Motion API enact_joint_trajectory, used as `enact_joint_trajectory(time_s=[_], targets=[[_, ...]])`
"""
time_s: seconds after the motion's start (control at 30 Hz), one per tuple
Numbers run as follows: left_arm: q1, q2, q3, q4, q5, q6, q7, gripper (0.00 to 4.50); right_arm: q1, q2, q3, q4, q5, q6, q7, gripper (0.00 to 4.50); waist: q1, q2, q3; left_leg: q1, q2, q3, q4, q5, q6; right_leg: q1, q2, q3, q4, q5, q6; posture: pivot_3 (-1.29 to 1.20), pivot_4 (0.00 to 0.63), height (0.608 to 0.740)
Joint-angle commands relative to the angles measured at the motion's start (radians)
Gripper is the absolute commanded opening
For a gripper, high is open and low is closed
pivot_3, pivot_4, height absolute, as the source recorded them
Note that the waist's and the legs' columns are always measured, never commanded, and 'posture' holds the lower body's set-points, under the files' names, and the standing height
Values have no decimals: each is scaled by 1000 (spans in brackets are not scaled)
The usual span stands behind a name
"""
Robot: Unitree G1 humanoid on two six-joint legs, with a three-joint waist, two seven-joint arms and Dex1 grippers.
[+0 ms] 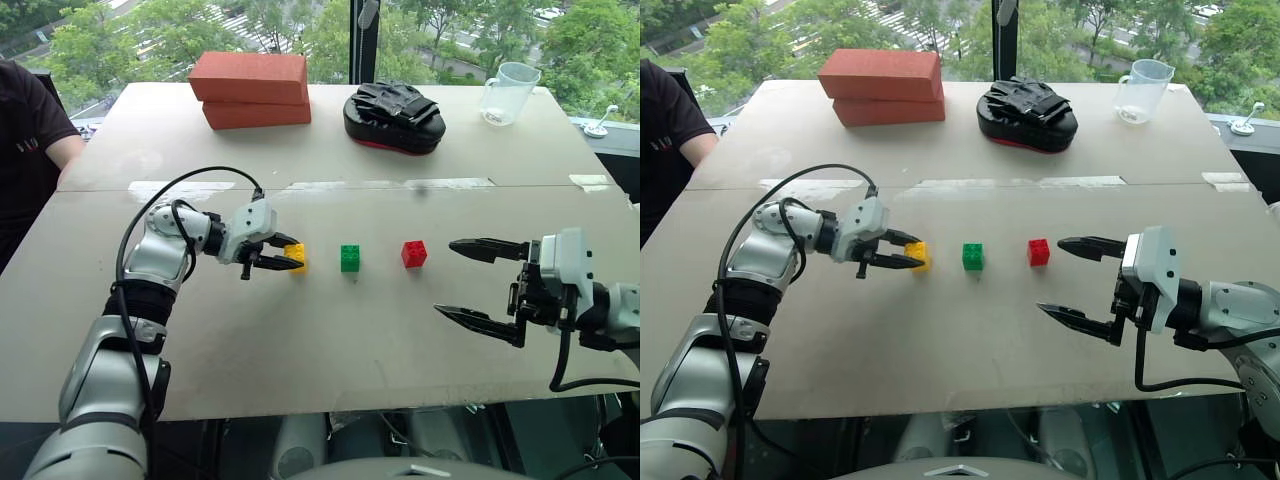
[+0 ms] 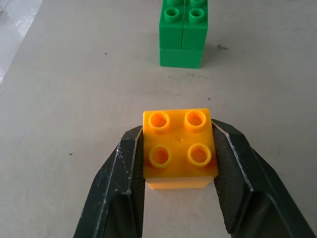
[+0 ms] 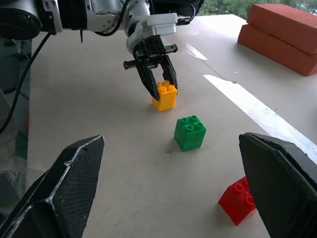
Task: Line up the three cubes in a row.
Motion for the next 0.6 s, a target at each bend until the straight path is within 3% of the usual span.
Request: enact_joint_trajectory(time_s=[0.03,0.47,0.6], targets=[[-32,0,7,20,5,-30,-26,1278,6,-12,-35,-22,6,-10,-4,4500,0,0,0,0,0,0,0,0,0,0,0,0,0,0,0,0,150,740],[-95,-22,5,150,39,-97,-73,1278,9,-13,-34,-11,7,-14,6,4500,0,0,0,0,0,0,0,0,0,0,0,0,0,0,0,0,150,740],[-98,-33,6,167,44,-98,-76,3205,4,-16,-35,-10,11,-10,7,4500,0,0,0,0,0,0,0,0,0,0,0,-1,0,0,0,0,150,740]])
